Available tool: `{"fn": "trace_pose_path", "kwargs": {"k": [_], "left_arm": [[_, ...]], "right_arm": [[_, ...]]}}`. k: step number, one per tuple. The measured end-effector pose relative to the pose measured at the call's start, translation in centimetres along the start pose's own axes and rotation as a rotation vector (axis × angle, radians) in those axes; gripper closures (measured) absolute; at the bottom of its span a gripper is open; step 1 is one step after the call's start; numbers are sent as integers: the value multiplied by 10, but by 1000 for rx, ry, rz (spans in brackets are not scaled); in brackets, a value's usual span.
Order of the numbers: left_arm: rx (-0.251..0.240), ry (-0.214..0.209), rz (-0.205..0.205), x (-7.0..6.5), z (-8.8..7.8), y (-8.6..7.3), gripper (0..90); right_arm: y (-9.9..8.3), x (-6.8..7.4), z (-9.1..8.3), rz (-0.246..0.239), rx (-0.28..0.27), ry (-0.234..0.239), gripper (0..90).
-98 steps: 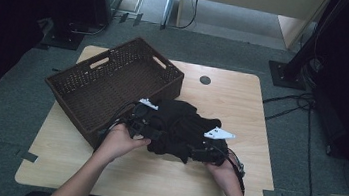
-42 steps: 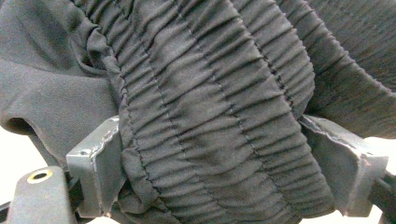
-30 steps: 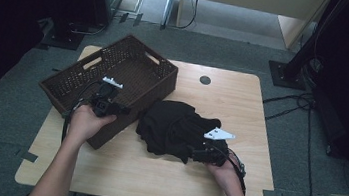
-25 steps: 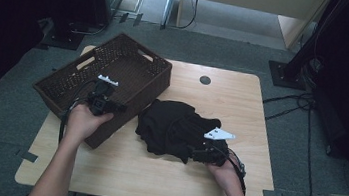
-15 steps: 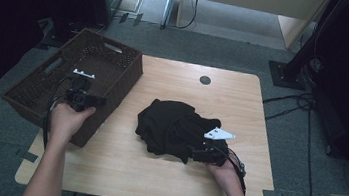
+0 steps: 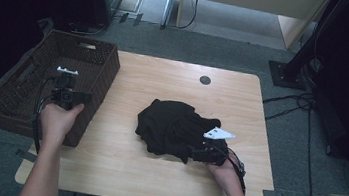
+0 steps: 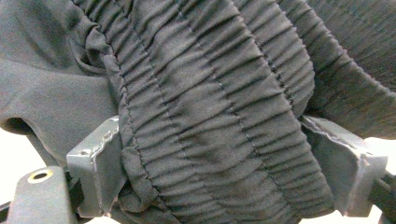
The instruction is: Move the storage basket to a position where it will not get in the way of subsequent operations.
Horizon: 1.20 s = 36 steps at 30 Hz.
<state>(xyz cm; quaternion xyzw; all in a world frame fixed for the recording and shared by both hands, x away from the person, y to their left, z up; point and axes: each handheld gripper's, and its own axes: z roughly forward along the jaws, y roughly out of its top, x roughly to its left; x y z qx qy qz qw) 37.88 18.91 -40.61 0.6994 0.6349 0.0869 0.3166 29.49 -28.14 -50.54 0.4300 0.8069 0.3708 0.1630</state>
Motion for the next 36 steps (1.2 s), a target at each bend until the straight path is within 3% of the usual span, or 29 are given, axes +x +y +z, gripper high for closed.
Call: {"fn": "trace_pose_path", "kwargs": {"k": [5,6,7,9,14,15,18,20,21,26,29,31,36], "left_arm": [[2,-3,-17,-4,2,1,818],[2,-3,-17,-4,2,1,789],[-2,-37,-19,-9,4,3,723],[-5,-46,-8,-14,6,4,594],[-5,-46,-3,-16,7,4,560],[5,-71,-21,-16,7,6,531],[18,-89,-12,-17,7,6,525],[32,-146,-15,-18,8,5,572],[43,-165,1,-20,9,4,571],[17,-168,-9,-17,6,4,522],[-1,-157,14,-19,2,5,467],[-28,-120,68,-27,-8,7,448],[-81,-126,114,-40,-25,10,426]], "right_arm": [[0,0,1,-2,-1,-2,139],[0,0,1,-2,-1,-2,139],[0,0,1,-5,-3,-3,139],[1,0,2,-5,-1,-2,139],[1,0,1,-7,1,-2,139],[1,0,2,-7,1,-1,139],[1,0,2,-8,1,0,140],[1,0,2,-8,3,1,139],[1,0,2,-8,4,2,140],[1,0,1,-6,4,2,140],[2,0,1,-2,2,1,142],[2,-1,0,3,6,2,147],[6,-1,-4,12,3,5,160]]}}
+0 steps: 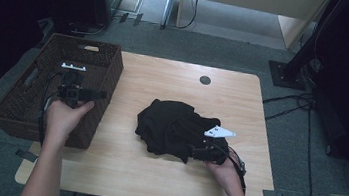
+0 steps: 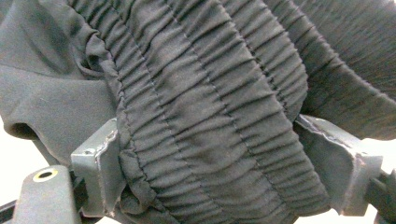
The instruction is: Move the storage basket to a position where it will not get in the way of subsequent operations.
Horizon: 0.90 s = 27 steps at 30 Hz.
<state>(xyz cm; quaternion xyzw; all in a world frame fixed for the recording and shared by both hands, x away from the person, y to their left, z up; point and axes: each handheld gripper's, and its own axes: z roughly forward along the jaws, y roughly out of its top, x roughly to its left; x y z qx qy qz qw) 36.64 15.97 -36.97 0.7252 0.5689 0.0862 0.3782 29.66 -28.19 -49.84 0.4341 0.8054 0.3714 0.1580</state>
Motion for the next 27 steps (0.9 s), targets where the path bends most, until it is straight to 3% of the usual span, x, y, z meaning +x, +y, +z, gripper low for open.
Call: {"fn": "trace_pose_path", "kwargs": {"k": [2,3,6,7,9,10,12,13,14,16,18,22,23,27], "left_arm": [[-11,-12,38,-10,-4,2,421],[-15,-45,67,-21,-2,2,402],[-9,-71,102,-32,4,1,398],[9,-87,130,-41,14,-1,397],[25,-97,142,-46,19,-3,397],[58,-93,159,-54,31,-7,397],[61,-112,163,-57,36,-9,398],[64,-154,167,-61,45,-13,398],[65,-167,170,-64,50,-14,398],[69,-181,178,-66,55,-16,396],[94,-220,201,-74,72,-21,387],[135,-237,246,-83,90,-26,374],[149,-247,268,-88,102,-30,373],[169,-273,273,-92,119,-33,354]], "right_arm": [[2,1,-2,8,-3,0,160],[3,1,-3,9,-8,-2,160],[6,2,-7,23,-15,-6,168],[7,1,-9,23,-14,-5,184],[9,0,-11,22,-14,0,217],[12,-4,-11,36,18,33,246],[13,-7,-12,48,33,42,250],[15,-11,-12,79,38,66,264],[16,-13,-12,92,39,73,264],[16,-15,-13,94,34,67,260],[16,-17,-14,89,30,62,253],[16,-18,-13,99,34,55,254],[17,-19,-14,101,36,56,258],[19,-22,-12,111,44,69,270]]}}
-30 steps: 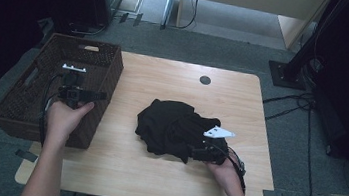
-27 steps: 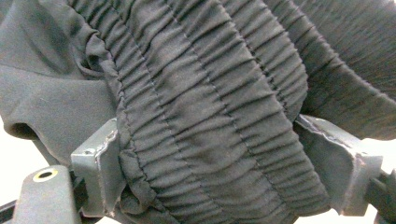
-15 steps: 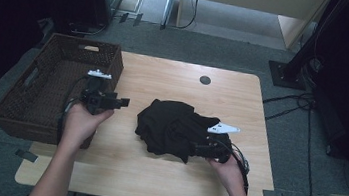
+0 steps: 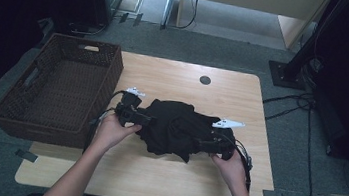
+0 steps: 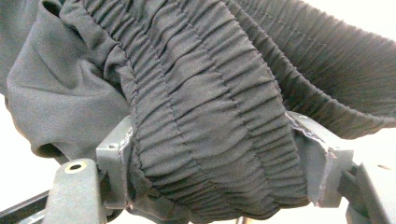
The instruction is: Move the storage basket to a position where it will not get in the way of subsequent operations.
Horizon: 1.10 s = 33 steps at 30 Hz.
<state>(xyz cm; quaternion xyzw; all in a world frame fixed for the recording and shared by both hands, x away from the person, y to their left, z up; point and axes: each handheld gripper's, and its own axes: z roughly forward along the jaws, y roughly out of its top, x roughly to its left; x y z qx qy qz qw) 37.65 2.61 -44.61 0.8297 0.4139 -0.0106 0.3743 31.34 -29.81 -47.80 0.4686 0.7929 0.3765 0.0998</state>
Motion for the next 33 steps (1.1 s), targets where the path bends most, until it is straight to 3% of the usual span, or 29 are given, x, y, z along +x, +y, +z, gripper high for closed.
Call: {"fn": "trace_pose_path", "kwargs": {"k": [2,4,6,7,8,11,14,16,17,19,21,22,23,26,28,33], "left_arm": [[17,-19,2,-1,12,0,347],[64,33,45,-1,30,-2,349],[75,41,52,0,35,-4,363],[87,41,54,1,39,-5,396],[90,25,52,3,41,-7,509],[73,17,65,3,37,-9,738],[63,25,63,3,32,-11,804],[47,49,22,9,19,-15,809],[47,49,22,9,19,-15,810],[36,49,-44,16,9,-19,811],[30,57,-73,20,1,-25,811],[29,54,-73,21,-1,-31,804],[20,47,-73,21,-2,-33,794],[1,37,-72,20,-2,-35,740],[-18,24,-78,19,-6,-33,602],[-58,27,-79,14,-16,-26,474]], "right_arm": [[0,-1,1,3,2,3,269],[1,-1,5,-1,2,-2,271],[3,-1,6,-1,1,-2,274],[4,-1,7,-4,7,-4,280],[7,0,9,-9,7,-6,296],[10,-1,12,-6,13,-3,335],[14,-2,14,-9,18,-10,374],[19,-8,11,-28,18,-67,447],[19,-8,11,-28,18,-67,447],[21,-17,7,-17,14,-115,457],[20,-32,2,21,-1,-151,454],[16,-45,1,69,-6,-177,446],[13,-51,1,86,-2,-184,441],[7,-56,3,116,6,-181,395],[4,-59,-1,161,0,-143,308],[6,-54,-18,162,-40,-132,250]]}}
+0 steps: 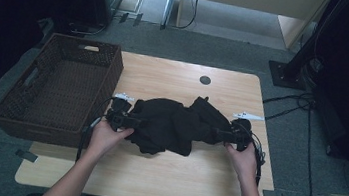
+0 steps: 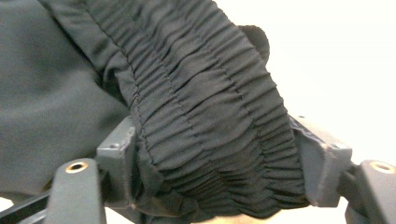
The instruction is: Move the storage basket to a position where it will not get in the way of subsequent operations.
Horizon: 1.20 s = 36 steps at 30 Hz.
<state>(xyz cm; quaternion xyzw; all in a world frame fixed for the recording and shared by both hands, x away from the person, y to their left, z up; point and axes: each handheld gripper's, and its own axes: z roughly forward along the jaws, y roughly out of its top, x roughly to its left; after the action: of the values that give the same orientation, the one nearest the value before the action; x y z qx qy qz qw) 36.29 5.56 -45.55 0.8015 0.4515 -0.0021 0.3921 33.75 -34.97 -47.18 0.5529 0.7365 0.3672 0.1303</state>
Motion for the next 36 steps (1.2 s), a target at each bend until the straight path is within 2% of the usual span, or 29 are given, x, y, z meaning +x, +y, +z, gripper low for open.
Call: {"fn": "trace_pose_path", "kwargs": {"k": [1,2,3,5,6,7,10,12,13,14,15,16,17,18,19,20,21,22,23,27,28,29,30,31,32,33,34,35,36], "left_arm": [[-15,2,20,-6,-6,5,464],[-15,2,20,-6,-6,5,456],[-21,8,38,-9,-9,7,449],[-31,1,70,-19,-14,14,439],[-31,1,70,-19,-14,14,432],[-24,-1,96,-22,-11,21,425],[-9,-11,106,-22,-2,30,407],[-5,-11,111,-20,2,33,406],[7,3,115,-18,11,41,405],[7,3,115,-18,11,41,399],[16,-1,115,-16,16,46,398],[13,-1,119,-14,21,50,398],[22,33,141,-9,30,56,392],[22,33,141,-9,30,56,393],[33,59,140,-1,40,58,390],[33,59,140,-1,40,58,392],[77,69,121,6,52,57,400],[77,69,121,6,52,57,427],[136,86,131,10,61,53,463],[177,95,155,10,67,42,605],[176,95,124,11,66,37,673],[175,86,97,11,65,36,687],[171,81,90,10,63,35,689],[160,77,94,9,61,34,679],[149,72,101,7,59,33,640],[137,70,107,5,57,33,588],[128,82,112,3,55,34,535],[128,82,112,3,55,34,482],[118,91,117,1,52,35,482]], "right_arm": [[2,2,-11,-1,-18,1,230],[2,2,-11,-1,-18,1,230],[5,3,-22,-1,-30,-2,209],[7,2,-31,-11,-32,-16,193],[7,2,-35,-11,-31,-18,190],[7,1,-39,-15,-33,-23,189],[9,-2,-46,-14,-24,-32,185],[10,-2,-47,-13,-17,-34,185],[7,-4,-43,-10,3,-10,183],[7,-4,-43,-10,3,-10,183],[2,-7,-32,-8,28,-13,178],[2,-7,-32,-8,28,-13,178],[-3,-11,-20,1,63,-24,177],[-3,-11,-20,1,63,-24,177],[-8,-14,-11,10,74,2,177],[-8,-14,-11,10,74,2,177],[-11,-17,-7,20,71,37,169],[-11,-17,-7,20,71,37,169],[-11,-20,-8,34,68,33,166],[-8,-21,-19,25,32,28,173],[-8,-22,-24,27,26,47,212],[-8,-21,-25,30,31,58,257],[-9,-19,-25,26,37,76,322],[-10,-15,-24,9,48,103,341],[-10,-9,-22,-10,54,125,345],[-10,-2,-20,-40,54,144,400],[-9,7,-19,-59,50,178,405],[-9,7,-19,-59,50,178,405],[-8,16,-16,-76,44,200,410]]}}
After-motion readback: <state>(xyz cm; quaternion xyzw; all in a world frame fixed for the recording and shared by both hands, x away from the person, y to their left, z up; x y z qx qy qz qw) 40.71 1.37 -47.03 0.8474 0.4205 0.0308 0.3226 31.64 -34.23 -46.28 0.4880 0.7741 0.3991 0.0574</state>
